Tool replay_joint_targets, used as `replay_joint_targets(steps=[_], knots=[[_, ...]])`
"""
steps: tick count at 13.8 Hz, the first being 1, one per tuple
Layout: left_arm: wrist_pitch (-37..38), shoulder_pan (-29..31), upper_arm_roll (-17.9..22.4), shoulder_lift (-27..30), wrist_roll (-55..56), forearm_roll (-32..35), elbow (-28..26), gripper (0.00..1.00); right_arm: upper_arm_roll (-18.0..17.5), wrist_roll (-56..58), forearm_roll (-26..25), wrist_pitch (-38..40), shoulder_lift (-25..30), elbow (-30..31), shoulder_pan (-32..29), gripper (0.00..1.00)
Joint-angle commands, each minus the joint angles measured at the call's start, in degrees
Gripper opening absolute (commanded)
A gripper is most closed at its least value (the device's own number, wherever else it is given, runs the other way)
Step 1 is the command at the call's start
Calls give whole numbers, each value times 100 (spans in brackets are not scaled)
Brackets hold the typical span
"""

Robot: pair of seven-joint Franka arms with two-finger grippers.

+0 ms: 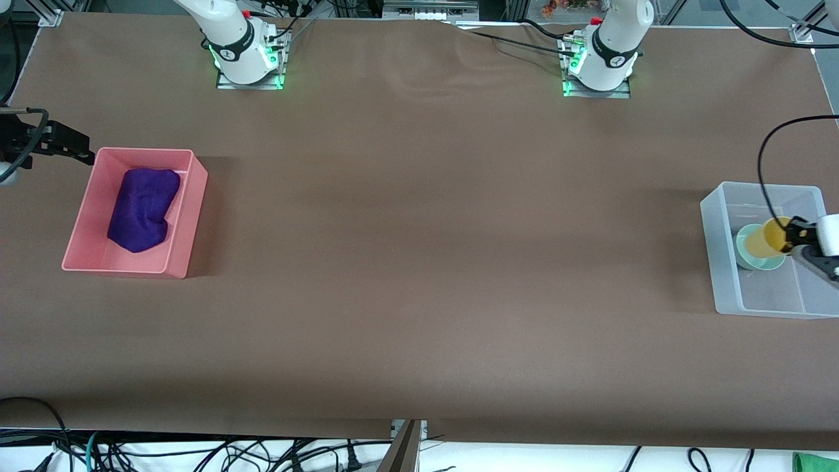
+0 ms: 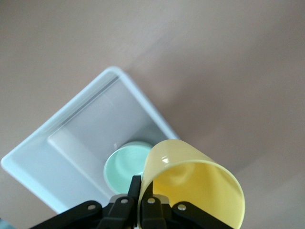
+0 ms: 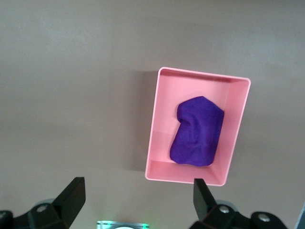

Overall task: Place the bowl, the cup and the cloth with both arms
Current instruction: 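Lift the yellow cup with the left gripper and carry it over the bowl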

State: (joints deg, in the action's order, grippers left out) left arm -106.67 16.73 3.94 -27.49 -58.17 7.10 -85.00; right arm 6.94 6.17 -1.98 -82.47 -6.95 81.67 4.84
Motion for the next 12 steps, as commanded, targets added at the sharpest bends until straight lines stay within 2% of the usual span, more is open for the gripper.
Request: replay_joint_targets(steps=[1,5,7,10,11,12], knots=[[-327,600,-59,-413,-370,107,45,0,-61,-178,101,73,27,16,-62,100],[-601,840,-77,-897,-853,28,-43,0,-35,-151,84,100,-123,-55,-53,100],[-566,884,-86,-925,-1038,20,-331,0,-26,-151,101,108,-123,-81,-62,100],[-644,998,-86,-960,-1030,-59,-368,0,-35,-142,110,117,-70,-73,-62,100],[-740,981,-77,-977,-1021,-129,-351,23,-35,-142,110,126,-87,-73,-62,100],[-768,964,-77,-977,-978,-156,-342,52,-35,-151,110,135,-105,-81,-53,100]])
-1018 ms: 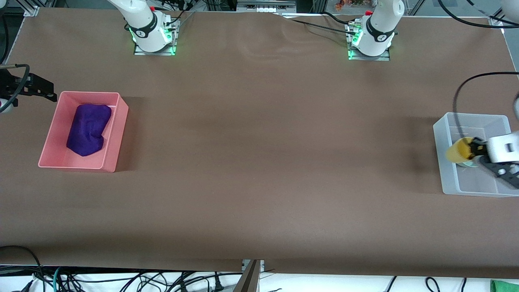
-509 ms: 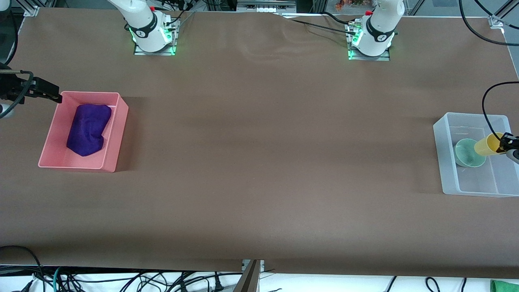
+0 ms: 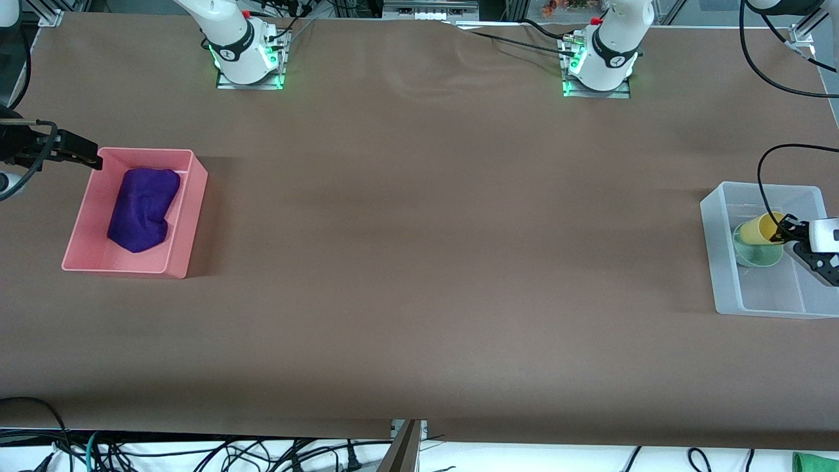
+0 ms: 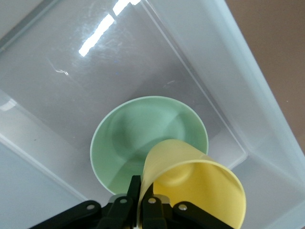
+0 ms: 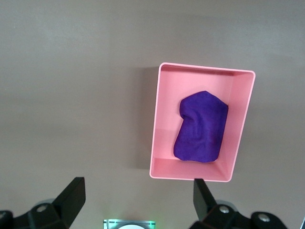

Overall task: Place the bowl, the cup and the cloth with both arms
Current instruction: 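Lower the cup into the green bowl and open the left gripper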

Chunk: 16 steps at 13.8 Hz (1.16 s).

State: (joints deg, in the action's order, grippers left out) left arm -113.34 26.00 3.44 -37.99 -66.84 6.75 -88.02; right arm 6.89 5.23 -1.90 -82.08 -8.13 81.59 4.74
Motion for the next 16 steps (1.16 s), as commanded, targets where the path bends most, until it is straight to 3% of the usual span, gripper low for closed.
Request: replay_joint_targets(steps=[1,2,5,9,13,16], knots=[[-100,46,-28,81,-110,-130,-31,81,-30,-57,102,104,5,-73,-44,100],[-83,46,-37,107,-162,-130,-14,100,-30,-57,93,104,4,-73,-44,100],[136,-42,-107,448,-93,-122,-5,100,-48,-66,93,95,-13,-82,-35,100],[1381,-322,-388,889,452,-60,425,100,-48,-66,93,96,-13,-82,-26,100],[2806,-1068,-494,1336,1863,-25,900,100,-13,-66,93,96,-39,-82,-61,100],[3274,-1569,-503,1697,3025,-7,962,100,-13,-66,93,96,-48,-82,-61,100]])
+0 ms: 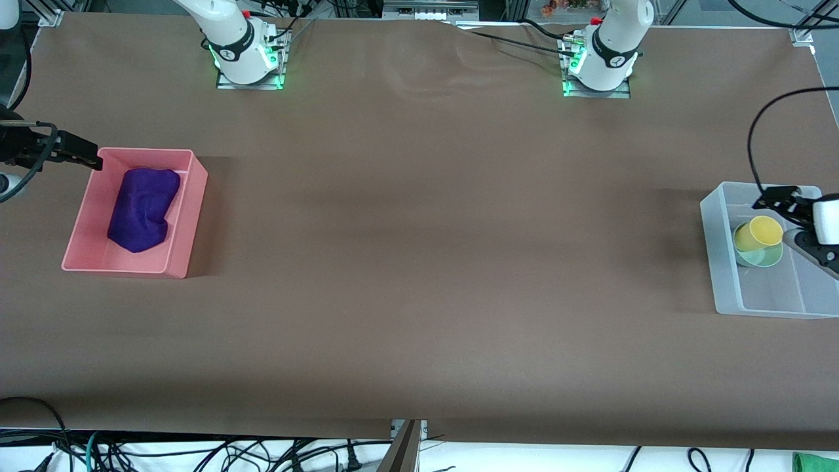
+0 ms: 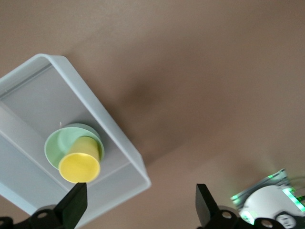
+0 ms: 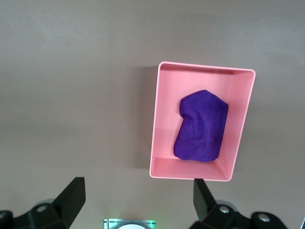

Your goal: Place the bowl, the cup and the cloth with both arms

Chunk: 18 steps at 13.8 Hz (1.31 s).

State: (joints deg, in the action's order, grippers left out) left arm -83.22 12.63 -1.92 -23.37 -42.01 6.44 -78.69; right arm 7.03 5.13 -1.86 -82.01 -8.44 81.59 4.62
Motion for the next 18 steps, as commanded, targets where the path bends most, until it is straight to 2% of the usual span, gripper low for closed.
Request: replay_joint_targets(steps=[1,3,4,5,8,9,11,13,15,18], knots=[[462,-435,33,332,823,6,38,100,-26,-56,89,88,-17,-82,-49,100],[876,-761,33,569,1605,-73,38,100,-35,-56,89,88,-17,-82,-49,100],[939,-867,-97,674,1939,-90,38,100,-35,-56,89,88,-17,-82,-40,100],[930,-894,-255,754,2256,-73,38,100,-35,-56,98,88,-17,-82,-40,100],[712,-1105,-257,1131,3065,-387,-260,100,-44,-56,133,71,-17,-82,-40,100],[493,-1131,-248,1350,3242,-467,-522,100,-44,-56,159,71,-17,-82,-40,100],[-768,-1184,-187,2104,3724,-468,-1626,100,-44,-56,168,80,-17,-82,-40,100],[-1467,-1254,-142,2607,4374,-486,-2376,100,-35,-56,168,80,-17,-82,-40,100],[-1495,-1727,251,2653,4658,-494,-2449,100,-35,-56,168,80,-17,-82,-40,100],[-1575,-1624,245,2627,4641,-556,-2458,100,-35,-56,168,62,-17,-82,-40,100]])
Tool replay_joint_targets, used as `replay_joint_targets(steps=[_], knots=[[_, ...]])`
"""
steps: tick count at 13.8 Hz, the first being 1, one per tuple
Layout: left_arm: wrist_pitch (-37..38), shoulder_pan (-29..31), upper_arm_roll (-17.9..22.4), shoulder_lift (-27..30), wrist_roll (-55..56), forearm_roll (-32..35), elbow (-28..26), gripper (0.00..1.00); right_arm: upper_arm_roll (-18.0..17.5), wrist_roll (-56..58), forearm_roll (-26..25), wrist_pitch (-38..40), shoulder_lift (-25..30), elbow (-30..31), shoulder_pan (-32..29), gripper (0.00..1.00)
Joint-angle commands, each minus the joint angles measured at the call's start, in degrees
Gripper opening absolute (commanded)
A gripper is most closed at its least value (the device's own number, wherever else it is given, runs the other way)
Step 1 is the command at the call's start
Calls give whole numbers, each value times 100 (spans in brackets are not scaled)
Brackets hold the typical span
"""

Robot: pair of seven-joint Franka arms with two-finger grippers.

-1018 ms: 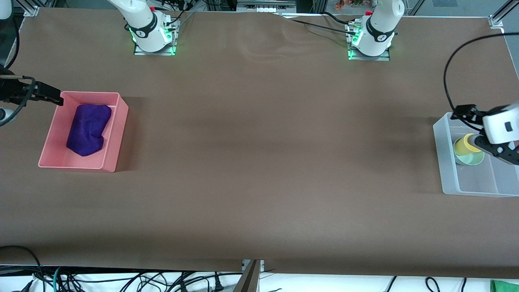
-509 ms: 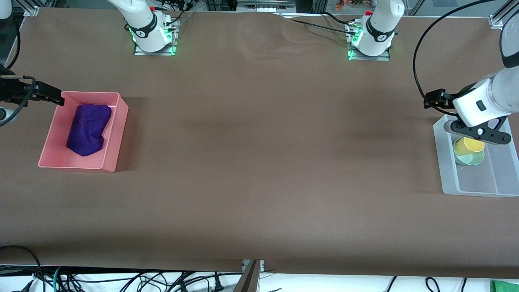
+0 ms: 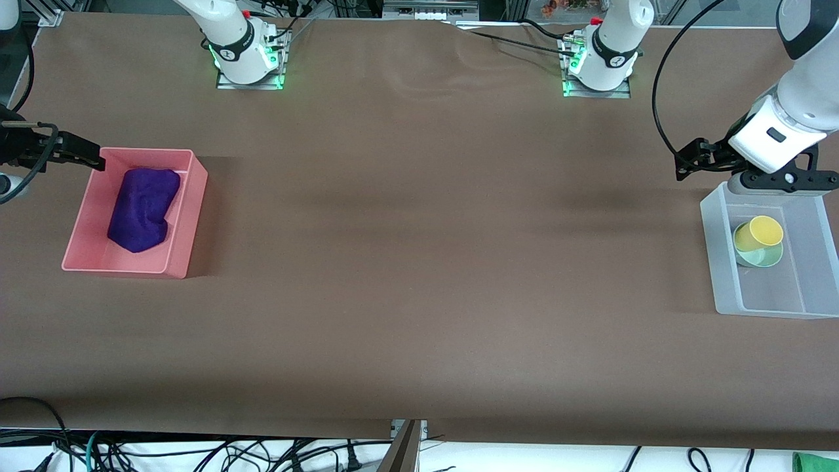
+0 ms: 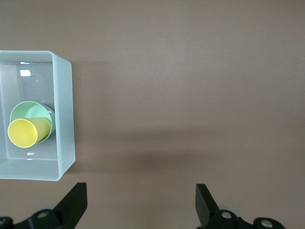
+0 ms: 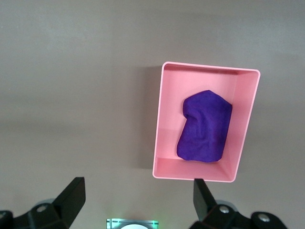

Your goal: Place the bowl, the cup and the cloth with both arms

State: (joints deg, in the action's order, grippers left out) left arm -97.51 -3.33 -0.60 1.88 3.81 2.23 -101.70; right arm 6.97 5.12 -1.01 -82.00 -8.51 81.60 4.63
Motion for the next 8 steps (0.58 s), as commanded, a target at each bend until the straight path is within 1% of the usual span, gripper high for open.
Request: replay_joint_targets(steps=[1,4,8], knots=[[-146,33,87,102,50,-135,-157,100,-30,-55,84,61,-11,-83,-41,100],[-137,200,-106,102,50,-135,-157,100,-30,-55,84,61,-11,-83,-41,100],[-128,201,-115,102,50,-135,-157,100,-30,-55,84,61,-11,-83,-41,100]])
